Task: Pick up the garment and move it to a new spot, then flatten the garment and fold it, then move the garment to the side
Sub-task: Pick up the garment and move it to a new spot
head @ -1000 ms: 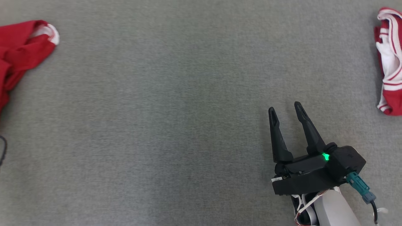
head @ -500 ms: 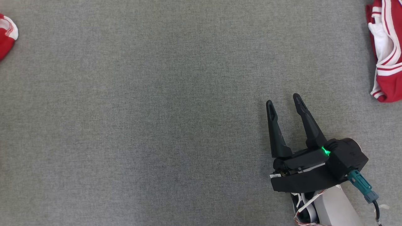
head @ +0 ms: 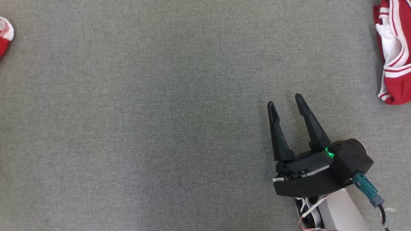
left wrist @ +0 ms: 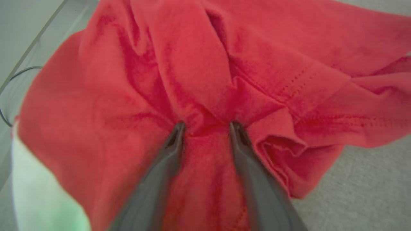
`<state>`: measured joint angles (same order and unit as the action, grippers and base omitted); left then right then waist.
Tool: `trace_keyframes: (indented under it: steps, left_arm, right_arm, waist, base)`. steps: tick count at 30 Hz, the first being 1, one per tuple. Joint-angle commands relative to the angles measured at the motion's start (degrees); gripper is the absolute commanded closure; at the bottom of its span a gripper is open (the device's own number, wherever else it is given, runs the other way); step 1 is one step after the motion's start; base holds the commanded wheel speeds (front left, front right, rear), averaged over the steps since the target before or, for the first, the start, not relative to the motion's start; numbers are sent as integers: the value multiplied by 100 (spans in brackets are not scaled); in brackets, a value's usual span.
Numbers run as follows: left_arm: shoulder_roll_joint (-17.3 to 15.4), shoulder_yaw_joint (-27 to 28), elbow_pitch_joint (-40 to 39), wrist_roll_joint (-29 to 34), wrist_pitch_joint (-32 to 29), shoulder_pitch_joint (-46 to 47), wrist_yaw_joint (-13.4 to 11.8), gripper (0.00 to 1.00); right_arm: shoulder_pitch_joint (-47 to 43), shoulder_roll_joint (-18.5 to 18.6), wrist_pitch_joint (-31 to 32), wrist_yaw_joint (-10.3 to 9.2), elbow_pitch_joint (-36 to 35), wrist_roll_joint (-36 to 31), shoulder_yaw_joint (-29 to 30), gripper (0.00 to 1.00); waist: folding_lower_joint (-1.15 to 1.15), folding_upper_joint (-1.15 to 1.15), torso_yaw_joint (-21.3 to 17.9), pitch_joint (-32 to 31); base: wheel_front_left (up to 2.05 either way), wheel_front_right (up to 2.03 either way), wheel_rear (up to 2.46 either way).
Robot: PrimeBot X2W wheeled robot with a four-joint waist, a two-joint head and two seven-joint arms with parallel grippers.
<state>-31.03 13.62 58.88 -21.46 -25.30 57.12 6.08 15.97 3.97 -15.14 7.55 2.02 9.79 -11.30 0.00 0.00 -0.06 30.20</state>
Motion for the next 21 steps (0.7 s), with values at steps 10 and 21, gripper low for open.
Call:
trace_keyframes:
  steps: [10,21]
  left_arm:
    - [-238,-139,-45,-41,1200,-1,117,100]
    - [-312,-1148,-725,243,2788,696,136,100]
  right_arm:
    - [-85,5,-8,-9,83,-14,20,0]
    - [-321,-48,-7,-9,166,110,159,0]
  waist:
    - [0,0,60,-376]
    - [0,0,42,-1105]
  base:
    - [0,0,0]
    - [0,0,0]
